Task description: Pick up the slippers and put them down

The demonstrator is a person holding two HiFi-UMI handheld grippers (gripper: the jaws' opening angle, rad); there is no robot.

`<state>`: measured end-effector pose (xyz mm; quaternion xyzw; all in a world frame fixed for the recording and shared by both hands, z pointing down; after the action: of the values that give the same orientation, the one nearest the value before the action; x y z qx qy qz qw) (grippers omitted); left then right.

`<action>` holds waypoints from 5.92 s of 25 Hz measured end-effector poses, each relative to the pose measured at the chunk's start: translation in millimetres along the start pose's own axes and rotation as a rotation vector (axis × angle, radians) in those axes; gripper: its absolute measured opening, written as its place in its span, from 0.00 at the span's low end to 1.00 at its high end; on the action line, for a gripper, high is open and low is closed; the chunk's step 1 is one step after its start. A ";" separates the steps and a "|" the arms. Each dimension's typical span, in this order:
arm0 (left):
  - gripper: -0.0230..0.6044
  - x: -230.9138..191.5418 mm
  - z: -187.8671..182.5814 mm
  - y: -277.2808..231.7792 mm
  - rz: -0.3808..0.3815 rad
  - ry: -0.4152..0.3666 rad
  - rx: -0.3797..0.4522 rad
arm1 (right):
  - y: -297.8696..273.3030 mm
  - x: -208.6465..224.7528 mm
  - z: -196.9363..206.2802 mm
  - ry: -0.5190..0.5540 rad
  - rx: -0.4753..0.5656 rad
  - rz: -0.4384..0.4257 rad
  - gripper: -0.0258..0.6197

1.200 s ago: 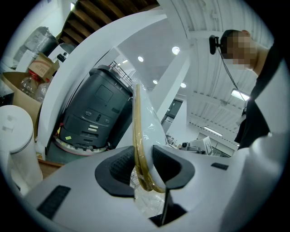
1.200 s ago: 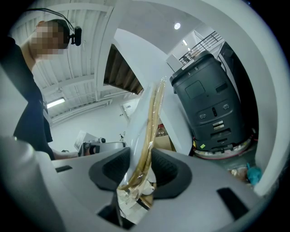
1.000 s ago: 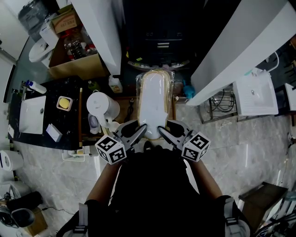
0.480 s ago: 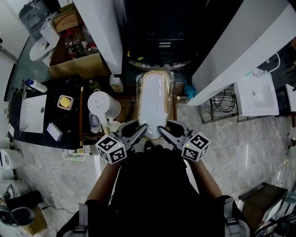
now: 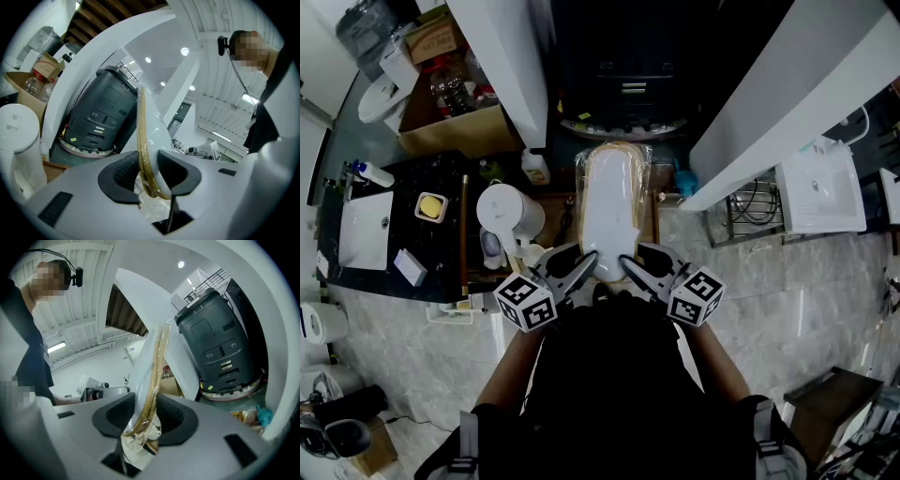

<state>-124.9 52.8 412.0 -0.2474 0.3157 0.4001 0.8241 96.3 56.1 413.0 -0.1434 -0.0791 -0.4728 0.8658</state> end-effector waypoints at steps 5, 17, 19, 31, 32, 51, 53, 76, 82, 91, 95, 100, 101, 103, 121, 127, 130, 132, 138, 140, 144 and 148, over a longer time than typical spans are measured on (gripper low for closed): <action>0.24 -2.9 0.5 -1.3 0.008 0.005 -0.009 | -0.2 -0.1 2.6 -0.011 -0.002 0.012 0.27; 0.24 -21.5 17.5 -3.0 -0.013 0.073 -0.050 | -5.7 4.1 22.8 -0.059 -0.065 0.009 0.27; 0.24 -26.9 19.8 -4.6 -0.018 0.083 -0.061 | -8.2 6.9 27.4 -0.068 -0.079 0.008 0.27; 0.24 -67.8 43.9 -18.1 -0.084 0.121 -0.160 | -27.4 30.0 67.4 -0.116 -0.208 -0.002 0.27; 0.24 -72.0 47.4 -19.2 -0.091 0.128 -0.170 | -29.1 31.8 72.2 -0.120 -0.220 -0.002 0.27; 0.24 -151.0 124.7 -48.1 -0.213 0.192 -0.425 | -49.8 64.0 180.4 -0.256 -0.453 0.022 0.27; 0.24 -159.9 132.6 -50.7 -0.230 0.207 -0.453 | -53.0 66.8 191.1 -0.265 -0.476 0.026 0.27; 0.26 -219.1 177.4 -78.2 -0.439 0.417 -0.463 | -79.3 101.3 251.3 -0.399 -0.611 0.160 0.28; 0.27 -225.9 181.5 -79.0 -0.471 0.415 -0.495 | -85.3 101.5 254.1 -0.393 -0.633 0.171 0.29; 0.28 -220.4 176.3 -81.9 -0.490 0.313 -0.504 | -87.4 97.6 248.1 -0.191 -0.700 0.256 0.34; 0.29 -214.4 171.0 -78.4 -0.495 0.263 -0.465 | -85.9 94.1 240.0 -0.148 -0.691 0.254 0.34; 0.36 -199.9 160.4 -68.6 -0.481 0.230 -0.377 | -78.6 95.2 222.5 -0.134 -0.632 0.249 0.34; 0.36 -195.2 157.8 -66.7 -0.472 0.220 -0.363 | -76.1 94.9 216.1 -0.131 -0.616 0.244 0.34; 0.36 -184.5 150.9 -63.1 -0.449 0.201 -0.328 | -70.2 94.1 209.4 -0.135 -0.569 0.220 0.34; 0.05 -74.6 99.1 -38.1 -0.105 0.053 -0.215 | -16.1 16.7 104.0 -0.021 -0.282 -0.085 0.05; 0.05 -52.3 87.0 -38.1 -0.038 0.000 -0.217 | -9.8 12.0 73.5 0.026 -0.217 -0.102 0.05; 0.05 -47.7 82.3 -39.0 -0.027 -0.018 -0.212 | -8.5 11.4 69.2 0.035 -0.208 -0.105 0.05; 0.05 -43.9 79.0 -39.3 -0.022 -0.021 -0.202 | -7.5 11.2 67.7 0.037 -0.204 -0.109 0.05; 0.05 -34.9 69.8 -41.3 -0.015 -0.041 -0.184 | -2.5 11.0 63.5 0.046 -0.199 -0.116 0.05; 0.05 -31.9 69.3 -42.2 -0.008 -0.038 -0.182 | -0.3 11.6 63.0 0.050 -0.201 -0.117 0.05; 0.05 -28.3 69.5 -42.1 -0.001 -0.041 -0.187 | 0.8 11.7 61.7 0.057 -0.202 -0.117 0.05; 0.05 -26.8 69.1 -42.8 0.001 -0.035 -0.186 | 1.3 11.3 60.5 0.058 -0.201 -0.120 0.05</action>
<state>-80.5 61.1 484.8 -0.3157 0.2631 0.4322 0.8027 103.4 67.2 473.1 -0.2106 -0.0147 -0.5334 0.8191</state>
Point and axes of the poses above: the fingertips, and each gripper's own axes: y backward along the fingers, x to its right, z out of its underside, the point moved 9 cm from there along y, backward along the fingers, and after that the axes turned 13 degrees about y, right-handed, at the moved point
